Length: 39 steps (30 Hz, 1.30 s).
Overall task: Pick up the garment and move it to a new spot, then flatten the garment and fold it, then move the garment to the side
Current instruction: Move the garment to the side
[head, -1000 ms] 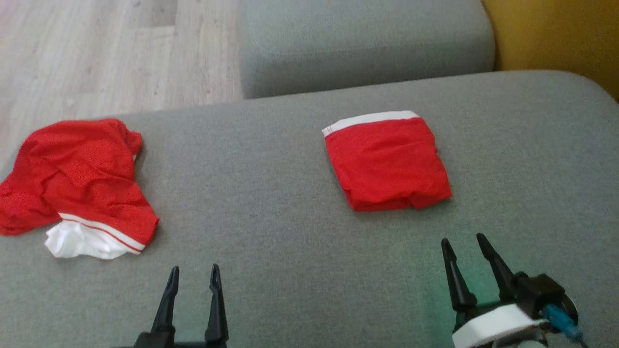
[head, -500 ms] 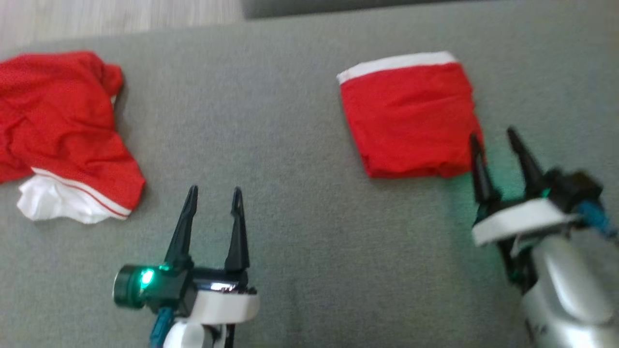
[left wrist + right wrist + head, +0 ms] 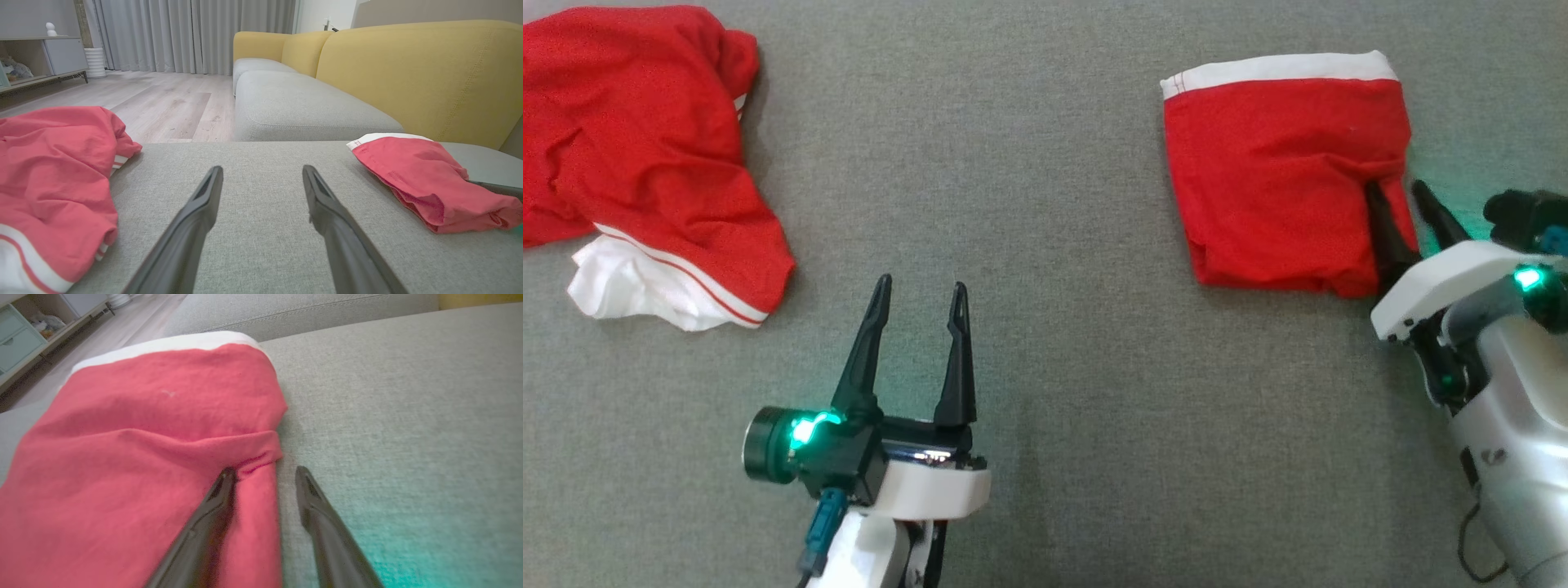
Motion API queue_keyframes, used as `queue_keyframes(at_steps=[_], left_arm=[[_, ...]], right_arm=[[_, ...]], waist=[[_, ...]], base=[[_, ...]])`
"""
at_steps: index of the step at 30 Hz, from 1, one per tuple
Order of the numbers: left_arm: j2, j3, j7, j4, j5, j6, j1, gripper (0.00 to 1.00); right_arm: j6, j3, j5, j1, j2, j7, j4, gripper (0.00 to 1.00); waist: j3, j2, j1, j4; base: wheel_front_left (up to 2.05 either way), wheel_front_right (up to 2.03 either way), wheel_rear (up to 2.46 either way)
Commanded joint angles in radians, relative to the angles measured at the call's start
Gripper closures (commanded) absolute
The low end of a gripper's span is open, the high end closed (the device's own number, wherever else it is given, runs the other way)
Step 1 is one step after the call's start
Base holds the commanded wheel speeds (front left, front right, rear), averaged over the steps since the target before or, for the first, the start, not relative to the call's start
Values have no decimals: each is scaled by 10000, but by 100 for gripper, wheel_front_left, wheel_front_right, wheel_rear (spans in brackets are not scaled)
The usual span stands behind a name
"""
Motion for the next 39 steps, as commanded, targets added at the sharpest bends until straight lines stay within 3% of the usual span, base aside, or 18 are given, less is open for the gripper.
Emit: queue_keyframes(at_steps=[1, 6, 12, 16, 17, 22, 26, 27, 29, 35, 36, 39], left_arm=[[8, 228, -51, -275, -81, 95, -285, 0], [8, 348, -51, -336, -118, 186, -334, 0], [8, 412, -51, -380, 52, 45, -705, 0], [8, 411, -51, -378, 247, -94, -1172, 0], [8, 411, -51, -378, 247, -94, -1172, 0], [8, 381, -51, -347, 451, -266, -1844, 0], [8, 339, -51, -342, 470, -297, -2246, 0], [8, 313, -51, -321, 462, -306, -2318, 0], [8, 273, -51, -251, 433, -312, -2418, 0], [8, 353, -51, -31, 341, -291, -2144, 0], [8, 481, -51, 48, 315, -237, -1866, 0], [8, 760, -51, 180, 186, -199, -1372, 0]], right_arm=[[-9, 320, 195, -154, -145, 112, -147, 100], [-9, 817, 890, -442, -620, -95, -313, 100], [-9, 1040, 742, -954, -2313, -34, -238, 100], [-9, 707, 619, -1250, -3710, -84, -96, 100], [-9, 707, 619, -1250, -3710, -84, -96, 100], [-9, -62, 152, -1593, -5215, -392, 70, 100], [-9, -582, -186, -1729, -5563, -521, -103, 100], [-9, -782, -392, -1768, -5637, -648, -107, 85], [-9, -1171, -913, -1825, -5644, -828, -53, 0], [-9, -2072, -2302, -1641, -4326, -1408, -210, 0], [-9, -2195, -2626, -1367, -3619, -1558, -340, 0], [-9, -2051, -2845, -753, -2509, -1760, -611, 0]], waist=[[35, 0, -1, -2], [243, 0, -1, -389], [946, 0, -1, -1059], [1671, 0, -1, -1360], [1671, 0, -1, -1360], [2582, 0, -1, -1544], [3020, 0, -1, -1661], [3057, 0, -1, -1666], [3028, 0, -1, -1673], [2110, 0, -1, -1625], [1578, 0, -1, -1591], [738, 0, -1, -1500]], base=[[0, 0, 0], [0, 0, 0], [0, 0, 0], [0, 0, 0], [0, 0, 0], [0, 0, 0], [0, 0, 0], [0, 0, 0], [0, 0, 0], [0, 0, 0], [0, 0, 0], [0, 0, 0]])
